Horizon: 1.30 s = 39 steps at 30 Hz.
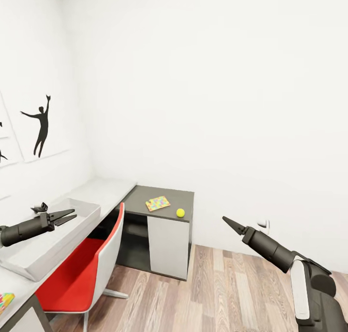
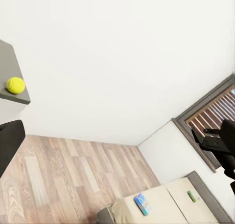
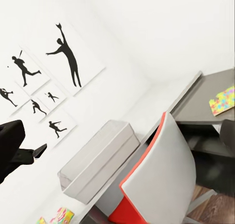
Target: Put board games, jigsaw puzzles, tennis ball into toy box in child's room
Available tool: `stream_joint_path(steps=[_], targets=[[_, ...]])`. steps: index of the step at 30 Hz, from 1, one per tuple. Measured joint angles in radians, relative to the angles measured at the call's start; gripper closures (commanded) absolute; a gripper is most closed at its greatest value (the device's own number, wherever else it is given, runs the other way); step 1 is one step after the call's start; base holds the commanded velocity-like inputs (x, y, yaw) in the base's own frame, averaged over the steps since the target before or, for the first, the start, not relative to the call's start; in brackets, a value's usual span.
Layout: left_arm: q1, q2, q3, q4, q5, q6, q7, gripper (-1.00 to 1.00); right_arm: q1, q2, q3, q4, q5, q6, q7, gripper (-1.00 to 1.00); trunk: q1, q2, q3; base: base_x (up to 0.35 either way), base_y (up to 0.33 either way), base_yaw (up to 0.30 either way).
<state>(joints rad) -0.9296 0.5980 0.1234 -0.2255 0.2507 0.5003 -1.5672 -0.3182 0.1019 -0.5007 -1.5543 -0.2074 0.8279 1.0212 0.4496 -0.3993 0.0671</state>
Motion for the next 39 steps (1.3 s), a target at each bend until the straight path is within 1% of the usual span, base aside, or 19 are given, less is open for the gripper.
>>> stream_joint_path(steps=[39], targets=[[0.000, 0.000, 0.000, 0.000, 0.002, -0.002, 0.000, -1.00, 0.000, -0.001, -0.002, 0.001, 0.001, -0.001, -0.002, -1.00, 0.000, 0.000, 0.034, 0.000, 0.000, -0.258]])
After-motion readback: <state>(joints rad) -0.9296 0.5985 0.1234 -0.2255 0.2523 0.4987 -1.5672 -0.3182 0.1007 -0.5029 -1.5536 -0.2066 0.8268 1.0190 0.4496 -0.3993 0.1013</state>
